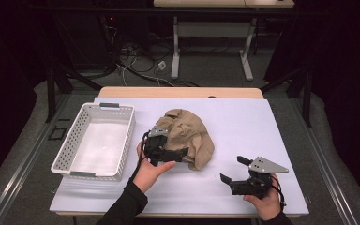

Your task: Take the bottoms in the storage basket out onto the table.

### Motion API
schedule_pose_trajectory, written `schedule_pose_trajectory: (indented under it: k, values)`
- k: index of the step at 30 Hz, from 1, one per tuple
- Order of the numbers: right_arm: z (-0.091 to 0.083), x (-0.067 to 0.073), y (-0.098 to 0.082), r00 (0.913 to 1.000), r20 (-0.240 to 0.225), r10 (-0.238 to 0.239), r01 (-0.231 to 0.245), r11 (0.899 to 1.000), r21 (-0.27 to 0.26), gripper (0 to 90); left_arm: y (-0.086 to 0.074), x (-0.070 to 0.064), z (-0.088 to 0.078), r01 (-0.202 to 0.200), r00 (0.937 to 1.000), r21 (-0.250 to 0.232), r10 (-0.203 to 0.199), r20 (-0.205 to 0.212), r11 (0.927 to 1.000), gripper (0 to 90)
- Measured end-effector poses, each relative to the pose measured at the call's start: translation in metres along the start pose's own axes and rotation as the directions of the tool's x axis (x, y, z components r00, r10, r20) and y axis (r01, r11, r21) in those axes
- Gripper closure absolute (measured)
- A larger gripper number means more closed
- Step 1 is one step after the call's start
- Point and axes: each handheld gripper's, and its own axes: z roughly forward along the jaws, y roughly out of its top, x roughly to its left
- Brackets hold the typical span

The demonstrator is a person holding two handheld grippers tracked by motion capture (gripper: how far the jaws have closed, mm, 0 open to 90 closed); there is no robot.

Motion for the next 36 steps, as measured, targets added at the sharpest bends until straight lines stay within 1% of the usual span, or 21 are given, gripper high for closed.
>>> schedule_pose_trajectory:
  k: [4,9,11,13,19,23,24,25,26,27,29,36]
  values:
    - [0.000,0.000,0.000,1.0000,0.000,-0.001,0.001,1.000,0.002,6.4,0.002,-0.002,-0.005,-0.008,1.0000,-0.008,0.008,0.006,0.9999,0.5]
    - [-0.001,0.000,0.000,1.0000,0.002,-0.002,0.002,1.000,0.002,6.4,0.006,-0.006,-0.013,-0.025,0.9996,-0.020,0.026,0.012,0.9995,0.5]
    - [-0.001,0.000,0.001,1.0000,0.003,-0.003,0.003,1.000,0.000,6.4,0.008,-0.007,-0.017,-0.039,0.9992,-0.020,0.039,0.011,0.9990,0.5]
    - [-0.001,0.000,0.001,1.0000,0.002,-0.002,0.002,1.000,0.000,6.4,0.010,-0.009,-0.020,-0.037,0.9991,-0.027,0.038,0.022,0.9990,0.5]
    - [-0.002,0.000,0.001,1.0000,0.005,0.000,0.000,1.000,0.000,6.4,0.012,-0.011,-0.031,-0.059,0.9977,-0.022,0.060,0.031,0.9980,0.5]
    - [-0.002,0.000,0.001,1.0000,0.006,-0.001,0.001,1.000,-0.001,6.4,0.013,-0.010,-0.039,-0.058,0.9976,-0.031,0.059,0.035,0.9978,0.5]
    - [-0.002,0.000,0.001,1.0000,0.005,0.000,0.000,1.000,-0.001,6.4,0.013,-0.009,-0.042,-0.052,0.9979,-0.036,0.054,0.036,0.9980,0.5]
    - [-0.002,0.000,0.001,1.0000,0.005,-0.002,0.002,1.000,-0.001,6.4,0.013,-0.009,-0.043,-0.057,0.9977,-0.036,0.058,0.035,0.9977,0.5]
    - [-0.002,0.000,0.001,1.0000,0.005,-0.002,0.002,1.000,-0.001,6.4,0.013,-0.008,-0.046,-0.049,0.9980,-0.041,0.051,0.036,0.9979,0.5]
    - [-0.002,0.000,0.001,1.0000,0.005,-0.002,0.002,1.000,-0.001,6.4,0.013,-0.007,-0.049,-0.051,0.9980,-0.046,0.053,0.035,0.9976,0.5]
    - [-0.002,0.000,0.001,1.0000,0.006,-0.002,0.003,1.000,-0.002,6.4,0.013,-0.006,-0.053,-0.043,0.9984,-0.054,0.045,0.033,0.9976,0.5]
    - [-0.002,0.000,0.001,1.0000,0.006,-0.001,0.001,1.000,-0.001,6.4,0.010,0.001,-0.069,-0.041,0.9989,-0.071,0.042,0.022,0.9967,0.6]
